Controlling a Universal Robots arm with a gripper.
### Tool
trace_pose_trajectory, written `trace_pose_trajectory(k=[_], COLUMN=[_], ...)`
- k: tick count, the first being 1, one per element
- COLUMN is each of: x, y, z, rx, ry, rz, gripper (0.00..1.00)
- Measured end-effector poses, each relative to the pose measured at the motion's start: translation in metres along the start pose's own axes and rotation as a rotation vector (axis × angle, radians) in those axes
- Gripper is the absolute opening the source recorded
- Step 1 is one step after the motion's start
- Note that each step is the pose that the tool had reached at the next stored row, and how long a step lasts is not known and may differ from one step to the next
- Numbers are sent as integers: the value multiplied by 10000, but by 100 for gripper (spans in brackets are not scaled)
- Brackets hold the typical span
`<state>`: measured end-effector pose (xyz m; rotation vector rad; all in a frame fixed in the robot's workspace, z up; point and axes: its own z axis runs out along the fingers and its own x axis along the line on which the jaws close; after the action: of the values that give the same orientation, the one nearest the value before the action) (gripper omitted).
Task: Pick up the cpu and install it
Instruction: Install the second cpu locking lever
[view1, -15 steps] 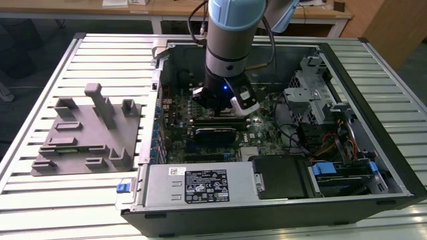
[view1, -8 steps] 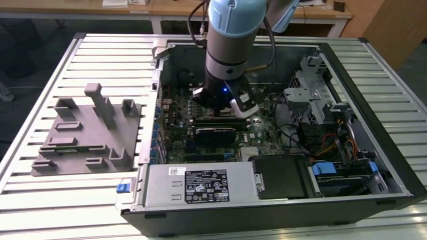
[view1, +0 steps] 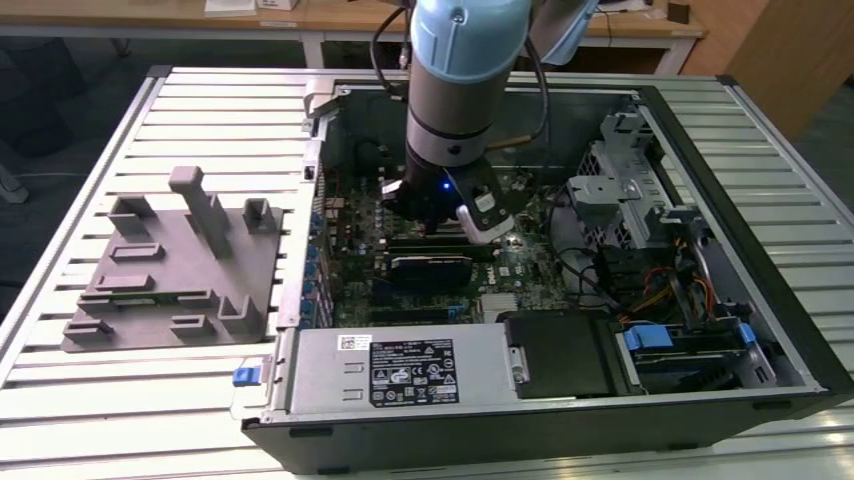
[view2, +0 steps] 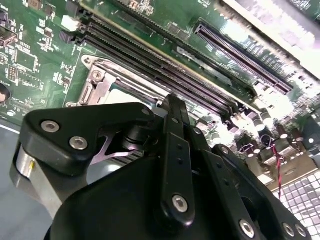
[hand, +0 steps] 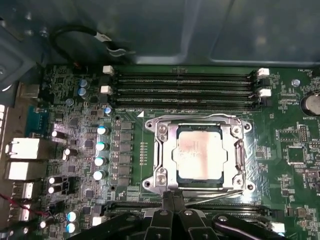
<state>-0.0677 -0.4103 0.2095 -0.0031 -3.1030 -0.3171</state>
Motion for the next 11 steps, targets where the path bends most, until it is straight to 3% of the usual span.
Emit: trace_pose_trajectory(k=[5,11], x=[8,68], y=[-18,-50], z=[1,24], rx=[-27,-166], ry=[0,1], rz=[1,-2], gripper=[11,11])
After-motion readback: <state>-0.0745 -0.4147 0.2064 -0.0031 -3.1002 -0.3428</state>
